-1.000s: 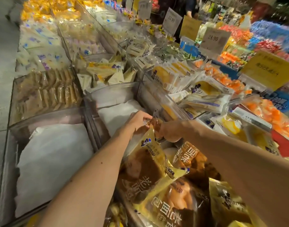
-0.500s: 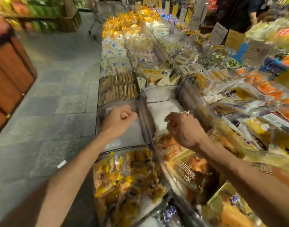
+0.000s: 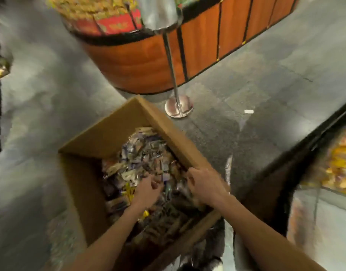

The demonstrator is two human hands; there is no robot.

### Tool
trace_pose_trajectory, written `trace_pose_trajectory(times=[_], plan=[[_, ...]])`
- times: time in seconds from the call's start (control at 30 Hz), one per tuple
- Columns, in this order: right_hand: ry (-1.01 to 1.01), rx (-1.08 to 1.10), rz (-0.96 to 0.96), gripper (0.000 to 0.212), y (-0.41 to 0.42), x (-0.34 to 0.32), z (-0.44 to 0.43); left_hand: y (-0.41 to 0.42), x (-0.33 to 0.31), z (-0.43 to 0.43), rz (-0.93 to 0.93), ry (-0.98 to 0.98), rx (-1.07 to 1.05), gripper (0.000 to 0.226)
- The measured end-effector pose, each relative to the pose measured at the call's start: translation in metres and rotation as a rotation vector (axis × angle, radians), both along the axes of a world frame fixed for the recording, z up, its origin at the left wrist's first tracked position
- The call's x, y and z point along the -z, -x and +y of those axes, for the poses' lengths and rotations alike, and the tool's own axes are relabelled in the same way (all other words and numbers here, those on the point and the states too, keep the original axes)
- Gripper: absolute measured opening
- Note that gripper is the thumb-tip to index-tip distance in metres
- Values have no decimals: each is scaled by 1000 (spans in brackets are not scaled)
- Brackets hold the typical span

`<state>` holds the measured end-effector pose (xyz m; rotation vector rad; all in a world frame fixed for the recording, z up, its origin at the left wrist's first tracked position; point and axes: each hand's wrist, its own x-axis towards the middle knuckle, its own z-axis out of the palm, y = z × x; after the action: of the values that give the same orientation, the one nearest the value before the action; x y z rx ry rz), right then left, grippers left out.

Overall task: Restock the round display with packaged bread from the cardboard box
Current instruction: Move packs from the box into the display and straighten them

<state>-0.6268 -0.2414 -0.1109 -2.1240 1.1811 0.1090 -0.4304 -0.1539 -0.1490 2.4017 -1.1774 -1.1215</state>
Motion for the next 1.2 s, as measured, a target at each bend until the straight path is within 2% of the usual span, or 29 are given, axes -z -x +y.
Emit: trace_pose_trajectory(times=[0.13, 0.23, 0.3, 0.4, 0.47, 0.53, 0.63, 0.7, 0.8, 0.83, 0.9, 0.97, 1.1, 1.2], plan=[[-149, -144, 169, 23, -66, 54, 14, -56, 62, 50, 6, -128, -164, 27], [-250, -142, 280, 40, -97, 97, 19, -80, 106, 64, 64, -193, -175, 37], [-325, -77, 289, 60, -107, 123, 17, -93, 139, 60, 49, -192, -100, 49], [-323, 8, 291, 92, -111, 152, 12, -106, 169, 43, -84, -143, -34, 84], [-261, 46, 302, 98, -114, 172, 5, -117, 179, 21, -217, -107, 98, 104], [-290, 130, 264, 97, -117, 193, -5, -127, 193, 2, -292, -148, 309, 119], [-359, 254, 124, 96, -133, 212, -24, -126, 212, -5, -328, -237, 568, 121], [-395, 346, 65, 99, -150, 219, -35, -118, 224, -2, -366, -235, 612, 117], [-520, 500, -18, 66, -179, 228, -47, -106, 238, 10, -494, -203, 583, 110], [-547, 532, -18, 70, -188, 231, -50, -103, 241, 14, -497, -214, 581, 110], [-566, 543, 30, 108, -203, 238, -53, -99, 243, 19, -457, -227, 576, 103], [-511, 569, 98, 120, -214, 251, -57, -100, 243, 22, -428, -203, 561, 97], [-479, 712, 64, 110, -224, 265, -60, -105, 239, 23, -361, -133, 573, 94], [-480, 734, 44, 99, -225, 269, -63, -109, 232, 22, -331, -39, 479, 85]])
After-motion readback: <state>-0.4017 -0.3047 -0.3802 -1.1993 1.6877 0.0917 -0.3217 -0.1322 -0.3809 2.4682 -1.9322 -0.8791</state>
